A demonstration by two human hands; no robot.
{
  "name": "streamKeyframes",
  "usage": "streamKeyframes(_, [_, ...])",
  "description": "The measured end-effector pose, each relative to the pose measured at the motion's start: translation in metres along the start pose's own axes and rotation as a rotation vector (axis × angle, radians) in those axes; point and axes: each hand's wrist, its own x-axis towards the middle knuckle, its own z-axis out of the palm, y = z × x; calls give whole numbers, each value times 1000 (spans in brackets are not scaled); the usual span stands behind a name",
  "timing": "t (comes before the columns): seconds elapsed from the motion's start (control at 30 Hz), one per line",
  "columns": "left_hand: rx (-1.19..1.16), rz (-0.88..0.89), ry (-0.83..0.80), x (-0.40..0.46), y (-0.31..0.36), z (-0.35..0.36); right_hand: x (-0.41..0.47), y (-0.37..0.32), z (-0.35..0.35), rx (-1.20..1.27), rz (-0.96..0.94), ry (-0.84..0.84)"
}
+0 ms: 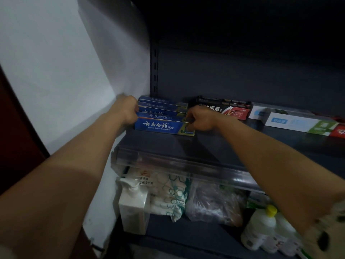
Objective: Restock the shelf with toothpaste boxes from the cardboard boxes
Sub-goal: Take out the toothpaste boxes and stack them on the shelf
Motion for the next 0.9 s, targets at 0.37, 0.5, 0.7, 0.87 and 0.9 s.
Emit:
streamKeyframes(0.37, [149, 15, 37, 11, -6, 8, 12, -9, 0, -1, 18, 19])
streamKeyframes(0.5, [180, 8, 41, 8, -3, 3, 9, -10, -2, -12, 18, 21])
streamKeyframes(0.7, [246, 21, 84, -5, 22, -18, -10, -2, -14, -13, 36, 44])
streamKeyframes(0.87, [60, 123, 69, -8, 77, -23, -50, 22, -31, -49, 106, 61])
streamKeyframes(0.9, [20, 164, 45, -11, 92, -21, -61, 28, -34, -56, 126, 65])
